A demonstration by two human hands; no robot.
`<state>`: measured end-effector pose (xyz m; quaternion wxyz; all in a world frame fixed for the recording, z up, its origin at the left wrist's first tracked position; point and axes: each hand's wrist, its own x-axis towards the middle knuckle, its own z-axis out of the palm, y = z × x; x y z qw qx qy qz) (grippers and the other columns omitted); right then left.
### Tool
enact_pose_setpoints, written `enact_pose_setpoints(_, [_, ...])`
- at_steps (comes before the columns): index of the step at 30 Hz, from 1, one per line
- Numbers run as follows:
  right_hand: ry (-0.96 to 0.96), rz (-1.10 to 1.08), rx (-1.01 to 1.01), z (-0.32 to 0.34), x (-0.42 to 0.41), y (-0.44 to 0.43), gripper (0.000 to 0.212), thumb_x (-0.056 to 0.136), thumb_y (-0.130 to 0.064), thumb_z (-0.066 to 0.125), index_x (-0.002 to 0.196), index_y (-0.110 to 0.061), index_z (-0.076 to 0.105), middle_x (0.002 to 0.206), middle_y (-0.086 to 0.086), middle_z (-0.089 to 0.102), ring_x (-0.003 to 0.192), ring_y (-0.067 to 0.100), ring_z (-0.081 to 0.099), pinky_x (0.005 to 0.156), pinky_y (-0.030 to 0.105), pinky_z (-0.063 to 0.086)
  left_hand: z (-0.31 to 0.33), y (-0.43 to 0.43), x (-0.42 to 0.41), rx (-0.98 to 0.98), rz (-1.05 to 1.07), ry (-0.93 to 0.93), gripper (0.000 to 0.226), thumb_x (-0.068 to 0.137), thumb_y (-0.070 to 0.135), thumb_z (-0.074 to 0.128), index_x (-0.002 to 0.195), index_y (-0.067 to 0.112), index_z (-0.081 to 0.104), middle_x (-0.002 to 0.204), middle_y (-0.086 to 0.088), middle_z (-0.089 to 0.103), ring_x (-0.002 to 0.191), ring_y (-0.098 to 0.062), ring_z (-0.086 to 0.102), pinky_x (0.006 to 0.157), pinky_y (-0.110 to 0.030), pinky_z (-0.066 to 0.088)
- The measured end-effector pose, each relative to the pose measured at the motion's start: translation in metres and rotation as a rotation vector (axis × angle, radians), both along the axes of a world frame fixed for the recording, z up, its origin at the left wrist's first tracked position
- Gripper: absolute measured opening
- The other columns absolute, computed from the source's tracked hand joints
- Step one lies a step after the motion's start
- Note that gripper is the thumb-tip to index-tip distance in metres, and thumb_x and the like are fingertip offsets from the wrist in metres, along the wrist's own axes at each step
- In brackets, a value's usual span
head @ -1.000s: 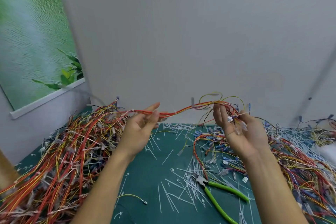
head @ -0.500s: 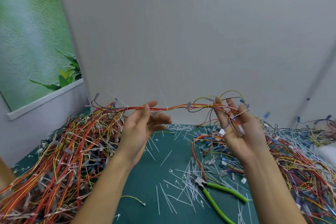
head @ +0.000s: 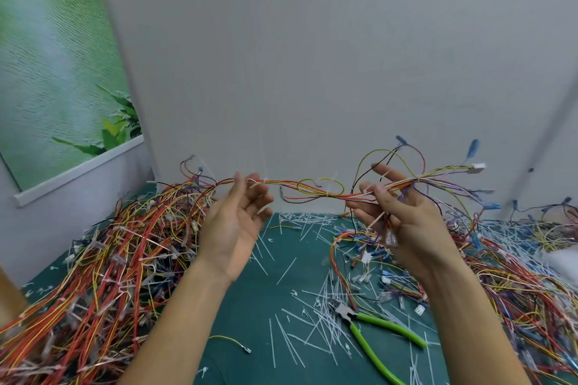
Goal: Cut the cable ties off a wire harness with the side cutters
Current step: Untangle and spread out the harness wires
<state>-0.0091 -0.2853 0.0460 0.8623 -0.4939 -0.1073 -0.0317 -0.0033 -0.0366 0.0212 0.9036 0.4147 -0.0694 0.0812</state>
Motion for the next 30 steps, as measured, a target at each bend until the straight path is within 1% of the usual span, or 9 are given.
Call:
enact_pose_setpoints(6, [-0.363, -0.161, -0.39, -0.003, -0.009, 0.001, 0.026, 0.1, 0.0, 0.058, 0.12, -0.013, 0.066, 0.097, 0.011, 0.074, 0.081, 0.021, 0.075, 0.07, 0.024, 0.061, 0.0, -0.017, -0.012, 0.327, -0.104, 0.031, 0.042, 0.088, 0.033, 0.064, 0.117, 0.003, 0.07, 0.094, -0.01, 0.073, 0.079, -0.021, 0.07, 0.063, -0.029, 0.053])
enact_pose_setpoints(9, [-0.393, -0.141, -0.499, -0.005, -0.011, 0.004, 0.025, 0.1, 0.004, 0.055, 0.121, -0.006, 0.066, 0.098, 0.01, 0.074, 0.087, 0.019, 0.074, 0.076, 0.024, 0.06, 0.001, -0.027, -0.018, 0.404, -0.147, 0.01, 0.044, 0.083, 0.034, 0.069, 0.116, 0.005, 0.07, 0.109, -0.014, 0.074, 0.089, -0.028, 0.074, 0.066, -0.029, 0.058])
enact_pose_setpoints(12, [-0.391, -0.127, -0.595, -0.008, -0.009, 0.01, 0.027, 0.101, 0.006, 0.052, 0.124, -0.003, 0.062, 0.101, 0.009, 0.072, 0.087, 0.011, 0.073, 0.08, 0.024, 0.06, -0.002, -0.035, -0.021, 0.48, -0.152, -0.003, 0.04, 0.084, 0.027, 0.07, 0.118, 0.005, 0.068, 0.113, -0.013, 0.074, 0.097, -0.032, 0.075, 0.069, -0.027, 0.059])
enact_pose_setpoints(15, [-0.365, -0.154, -0.573, -0.01, -0.006, 0.01, 0.025, 0.105, -0.001, 0.051, 0.127, -0.002, 0.061, 0.1, 0.009, 0.073, 0.089, 0.014, 0.074, 0.08, 0.027, 0.061, -0.005, -0.039, -0.022, 0.519, -0.155, -0.002, 0.035, 0.091, 0.028, 0.062, 0.112, 0.001, 0.067, 0.109, -0.015, 0.075, 0.092, -0.032, 0.076, 0.066, -0.026, 0.058])
enact_pose_setpoints(17, [-0.32, -0.158, -0.546, -0.01, -0.004, 0.009, 0.025, 0.106, -0.019, 0.051, 0.127, -0.013, 0.064, 0.105, 0.006, 0.076, 0.093, 0.023, 0.077, 0.08, 0.035, 0.063, -0.005, -0.039, -0.021, 0.526, -0.119, -0.018, 0.031, 0.09, 0.03, 0.061, 0.104, 0.004, 0.069, 0.101, -0.011, 0.077, 0.086, -0.03, 0.076, 0.063, -0.026, 0.058])
enact_pose_setpoints(19, [-0.237, -0.146, -0.502, -0.009, -0.001, 0.007, 0.03, 0.104, -0.041, 0.052, 0.124, -0.025, 0.067, 0.111, 0.004, 0.077, 0.095, 0.032, 0.077, 0.084, 0.053, 0.062, -0.004, -0.038, -0.019, 0.522, -0.083, -0.032, 0.031, 0.091, 0.033, 0.061, 0.102, 0.006, 0.071, 0.102, -0.011, 0.077, 0.084, -0.03, 0.076, 0.061, -0.026, 0.057])
enact_pose_setpoints(22, [-0.134, -0.132, -0.447, -0.011, 0.005, 0.003, 0.037, 0.098, -0.06, 0.052, 0.117, -0.036, 0.072, 0.111, 0.004, 0.078, 0.097, 0.03, 0.078, 0.096, 0.055, 0.056, -0.005, -0.035, -0.017, 0.497, -0.073, -0.027, 0.036, 0.093, 0.035, 0.061, 0.107, 0.004, 0.071, 0.108, -0.012, 0.076, 0.088, -0.032, 0.075, 0.061, -0.025, 0.056])
enact_pose_setpoints(26, [-0.051, -0.147, -0.393, -0.013, 0.009, 0.001, 0.035, 0.097, -0.057, 0.057, 0.112, -0.032, 0.076, 0.107, 0.011, 0.078, 0.094, 0.032, 0.078, 0.1, 0.063, 0.051, -0.008, -0.036, -0.015, 0.466, -0.059, -0.002, 0.035, 0.091, 0.035, 0.062, 0.104, 0.005, 0.073, 0.111, -0.012, 0.075, 0.093, -0.034, 0.075, 0.07, -0.036, 0.058])
enact_pose_setpoints(30, [-0.023, -0.153, -0.38, -0.015, 0.011, 0.003, 0.033, 0.104, -0.046, 0.052, 0.116, -0.024, 0.073, 0.102, 0.013, 0.079, 0.092, 0.035, 0.078, 0.099, 0.065, 0.053, -0.009, -0.037, -0.016, 0.428, -0.054, -0.01, 0.033, 0.091, 0.037, 0.062, 0.1, 0.008, 0.075, 0.107, -0.016, 0.075, 0.09, -0.033, 0.074, 0.067, -0.033, 0.056])
